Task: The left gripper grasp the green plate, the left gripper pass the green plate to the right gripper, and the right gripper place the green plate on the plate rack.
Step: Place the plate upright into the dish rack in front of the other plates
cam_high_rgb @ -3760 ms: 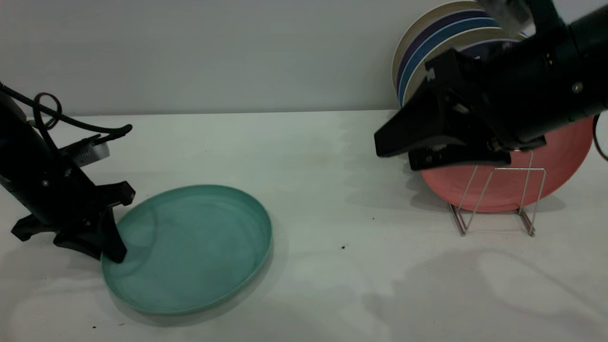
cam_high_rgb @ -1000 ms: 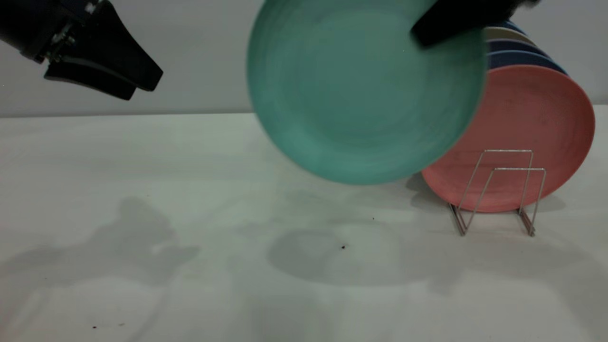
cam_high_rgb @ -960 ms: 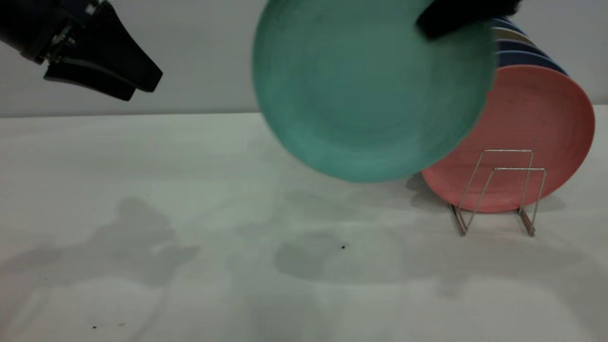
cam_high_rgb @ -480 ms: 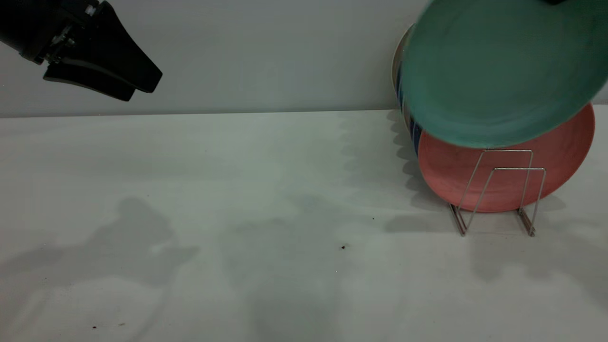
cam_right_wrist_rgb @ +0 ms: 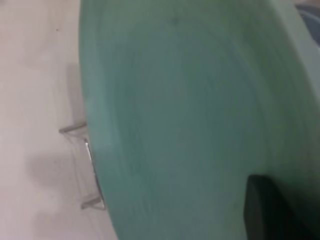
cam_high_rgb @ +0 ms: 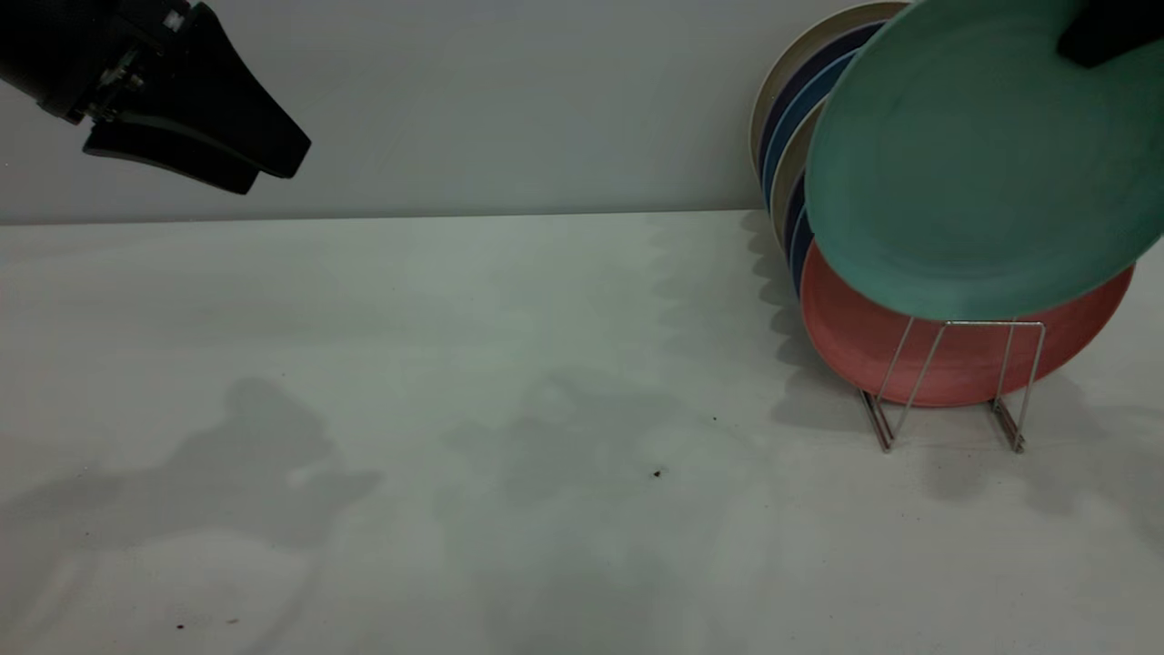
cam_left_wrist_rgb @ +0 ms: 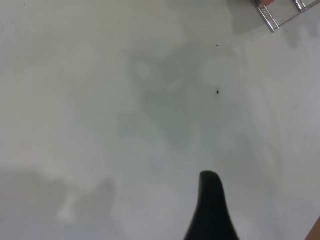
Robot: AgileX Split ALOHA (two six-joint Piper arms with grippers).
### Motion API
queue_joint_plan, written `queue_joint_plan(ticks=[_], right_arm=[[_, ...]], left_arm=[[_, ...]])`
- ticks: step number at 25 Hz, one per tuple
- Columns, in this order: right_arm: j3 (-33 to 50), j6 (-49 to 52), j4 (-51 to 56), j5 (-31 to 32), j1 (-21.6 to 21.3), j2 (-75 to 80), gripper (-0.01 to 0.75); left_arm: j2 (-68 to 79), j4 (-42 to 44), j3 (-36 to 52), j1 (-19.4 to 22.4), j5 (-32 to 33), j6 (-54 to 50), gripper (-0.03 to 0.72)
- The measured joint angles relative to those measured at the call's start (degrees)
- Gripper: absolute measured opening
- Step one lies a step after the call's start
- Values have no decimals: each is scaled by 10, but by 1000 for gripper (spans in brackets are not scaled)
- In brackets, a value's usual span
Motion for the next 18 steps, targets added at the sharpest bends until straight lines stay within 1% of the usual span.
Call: queue_joint_plan(ticks=[7,12,14,16,18], right_arm=[[0,14,1,-7,0,13,87],[0,38,1,-7,0,17,104],[0,44,1,-6,0,17,132],[0,46,2,-5,0,17,188],[0,46,2,-1,0,17,263]], left_arm=[[0,0,1,0,-1,0,579],[0,0,1,0,-1,0,579],[0,0,1,0,-1,0,579],[0,0,1,0,-1,0,579],[0,0,1,0,-1,0,579]])
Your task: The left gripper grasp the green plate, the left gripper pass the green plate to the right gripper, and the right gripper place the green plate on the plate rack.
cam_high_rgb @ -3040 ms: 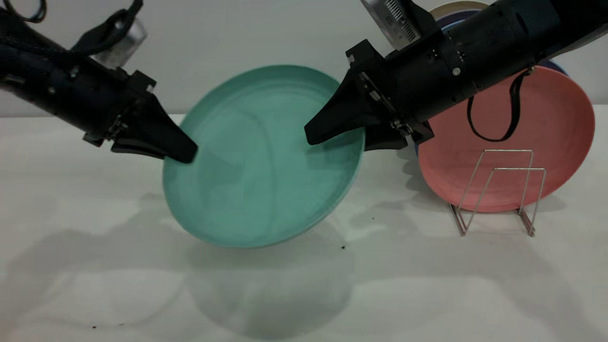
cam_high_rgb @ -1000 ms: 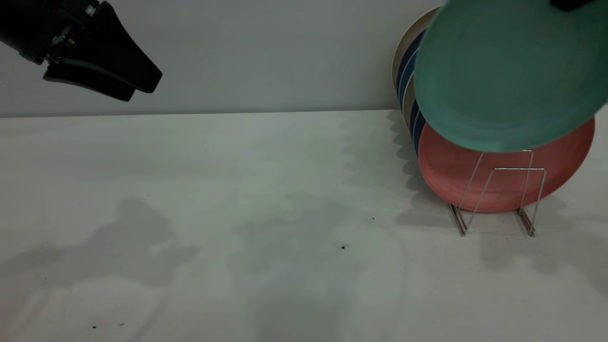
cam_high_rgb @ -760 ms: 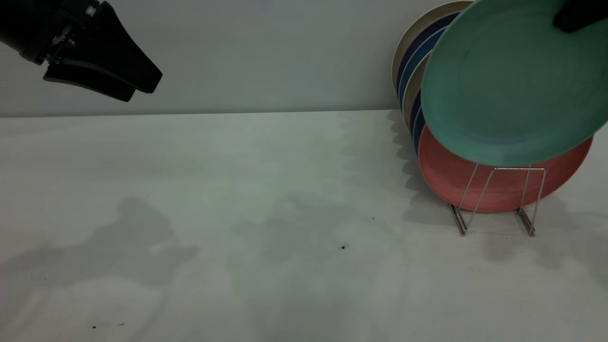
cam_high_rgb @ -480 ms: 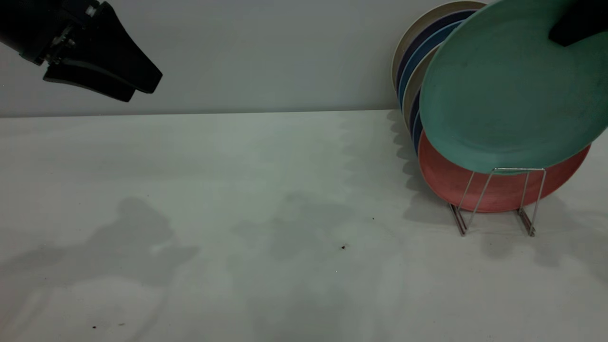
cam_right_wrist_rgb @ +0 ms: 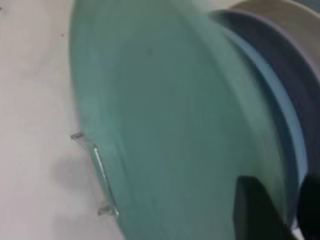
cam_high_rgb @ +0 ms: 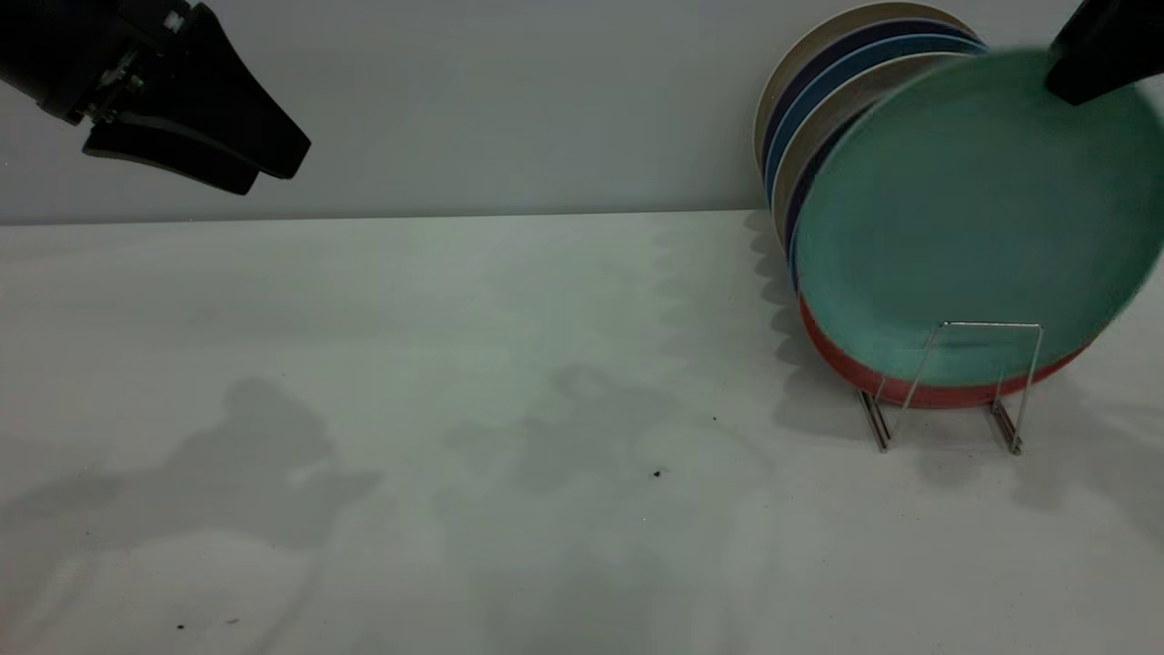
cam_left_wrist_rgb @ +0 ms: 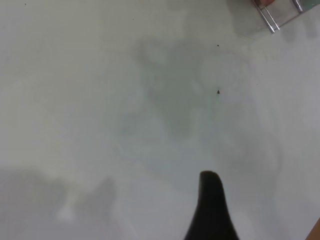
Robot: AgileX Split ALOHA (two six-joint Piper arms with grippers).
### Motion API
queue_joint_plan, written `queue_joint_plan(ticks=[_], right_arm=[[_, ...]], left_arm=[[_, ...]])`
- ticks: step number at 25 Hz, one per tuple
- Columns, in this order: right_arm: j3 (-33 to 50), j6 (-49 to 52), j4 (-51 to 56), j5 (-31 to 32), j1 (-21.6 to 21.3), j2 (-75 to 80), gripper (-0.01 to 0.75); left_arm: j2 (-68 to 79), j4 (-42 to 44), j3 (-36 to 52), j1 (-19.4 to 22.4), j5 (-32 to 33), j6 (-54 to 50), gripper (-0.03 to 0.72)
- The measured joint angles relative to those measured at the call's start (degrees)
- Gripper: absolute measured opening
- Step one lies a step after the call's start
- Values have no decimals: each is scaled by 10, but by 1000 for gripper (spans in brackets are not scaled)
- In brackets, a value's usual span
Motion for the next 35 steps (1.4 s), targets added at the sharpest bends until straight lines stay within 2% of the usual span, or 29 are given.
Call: queue_joint_plan(ticks=[5,12,14,17,22,28,35], right_arm=[[0,6,1,22,0,0,385],[0,59,11,114,0,-37,402],[0,119,31,156,0,-72,402],[0,274,45,226,0,-144,402],[0,525,-6,347,0,-271,402],[33,753,-149,368,0,-405,402],[205,839,-260,371,0,-560,402]], left_arm=[[0,0,0,0,-1,-1,579],[-4,0,0,0,-2,-1,579],[-20,1,2,0,-1,-11,579],[-66,13,3,0,11,-46,579],[-182,99,3,0,53,-145,579],[-298,239,3,0,118,-294,579],[-384,351,4,0,204,-421,579]])
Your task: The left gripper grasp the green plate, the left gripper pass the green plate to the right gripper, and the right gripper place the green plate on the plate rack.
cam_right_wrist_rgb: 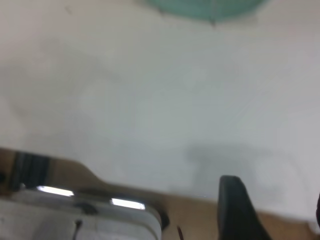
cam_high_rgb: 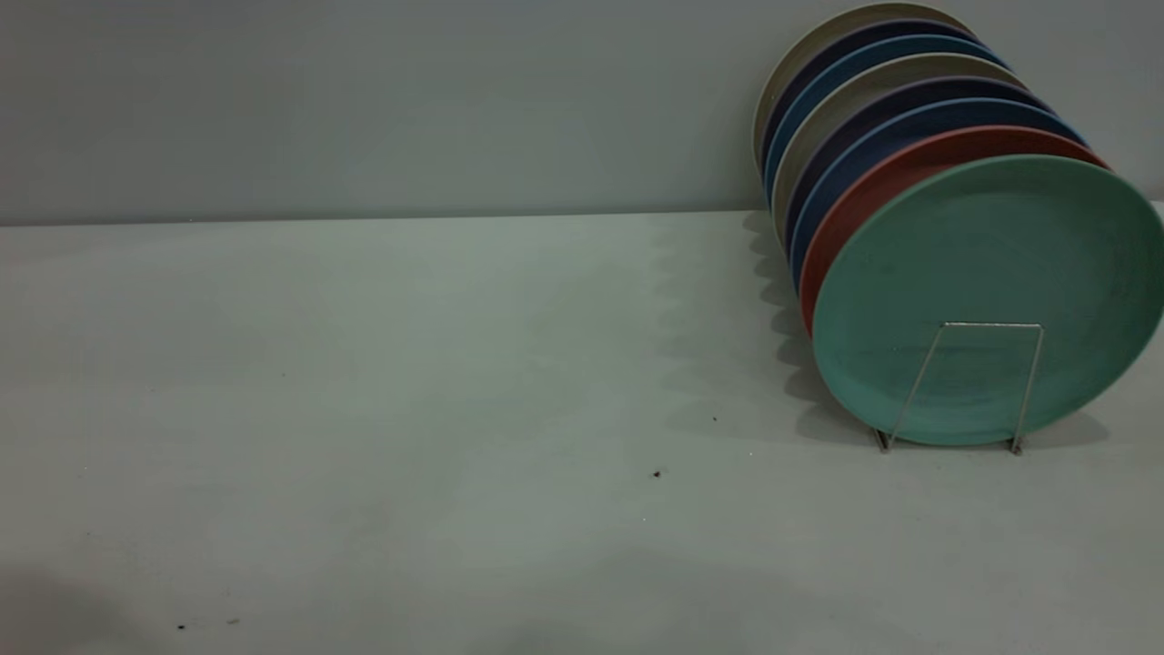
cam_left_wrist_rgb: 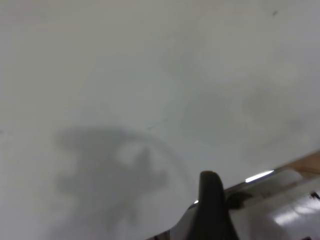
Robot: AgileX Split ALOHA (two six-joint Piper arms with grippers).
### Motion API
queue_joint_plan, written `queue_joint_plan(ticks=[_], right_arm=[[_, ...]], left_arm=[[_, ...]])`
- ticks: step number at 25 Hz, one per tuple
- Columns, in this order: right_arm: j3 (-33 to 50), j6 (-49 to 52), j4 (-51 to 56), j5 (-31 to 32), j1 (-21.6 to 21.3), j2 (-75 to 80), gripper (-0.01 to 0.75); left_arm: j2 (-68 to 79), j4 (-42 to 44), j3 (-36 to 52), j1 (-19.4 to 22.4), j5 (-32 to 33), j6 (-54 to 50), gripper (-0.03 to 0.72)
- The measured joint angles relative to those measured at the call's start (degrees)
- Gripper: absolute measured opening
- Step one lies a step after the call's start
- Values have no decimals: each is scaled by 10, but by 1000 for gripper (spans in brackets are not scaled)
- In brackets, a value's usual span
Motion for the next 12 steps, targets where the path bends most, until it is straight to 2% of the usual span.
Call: queue_joint_plan(ticks=[7,12], right_arm=[[190,14,-12,-56,0,-131,402],[217,37,-29,-66,0,-204,402]], left_arm=[[-30,37,1,0,1,-45,579],[-72,37,63,0,1,-54,579]])
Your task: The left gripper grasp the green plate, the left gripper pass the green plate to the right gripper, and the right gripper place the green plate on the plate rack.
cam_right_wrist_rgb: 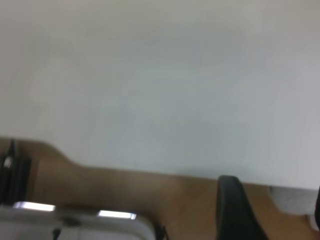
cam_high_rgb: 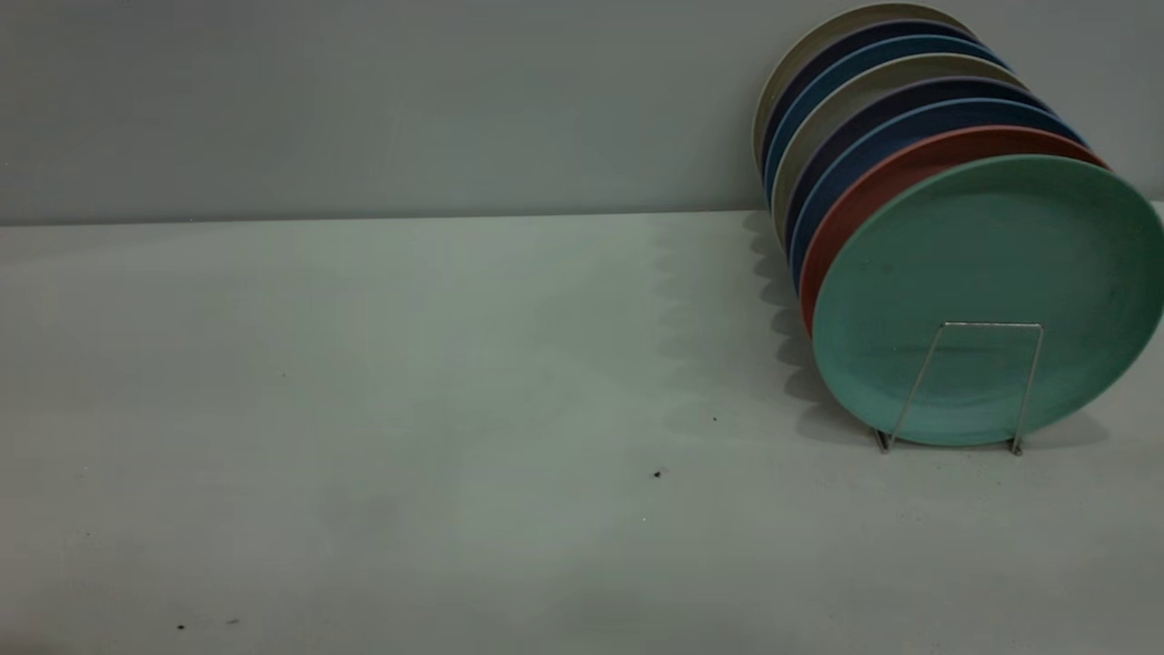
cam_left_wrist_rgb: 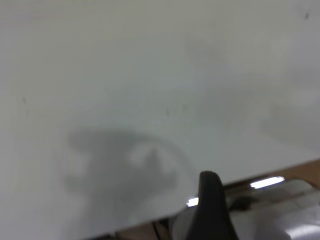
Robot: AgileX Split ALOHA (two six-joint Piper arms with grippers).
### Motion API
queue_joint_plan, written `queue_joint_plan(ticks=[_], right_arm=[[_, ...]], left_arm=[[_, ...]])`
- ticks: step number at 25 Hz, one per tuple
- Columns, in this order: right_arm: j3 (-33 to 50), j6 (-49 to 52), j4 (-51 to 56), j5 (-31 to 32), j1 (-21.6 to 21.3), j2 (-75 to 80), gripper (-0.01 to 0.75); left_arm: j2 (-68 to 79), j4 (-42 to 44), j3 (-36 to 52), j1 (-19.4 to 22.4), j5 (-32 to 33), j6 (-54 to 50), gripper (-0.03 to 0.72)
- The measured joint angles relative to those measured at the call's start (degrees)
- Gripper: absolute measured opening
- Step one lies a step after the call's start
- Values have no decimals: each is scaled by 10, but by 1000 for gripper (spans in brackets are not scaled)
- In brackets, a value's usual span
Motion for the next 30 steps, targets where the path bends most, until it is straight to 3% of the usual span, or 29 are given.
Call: queue_joint_plan(ticks=[14,30], right_arm=[[3,23,-15,1,0,-129,402],[3,23,-14,2,0,-160,402]], left_arm=[[-252,95,287,0,-24,-33,579],[-477,96,308,0,-28,-34,579]])
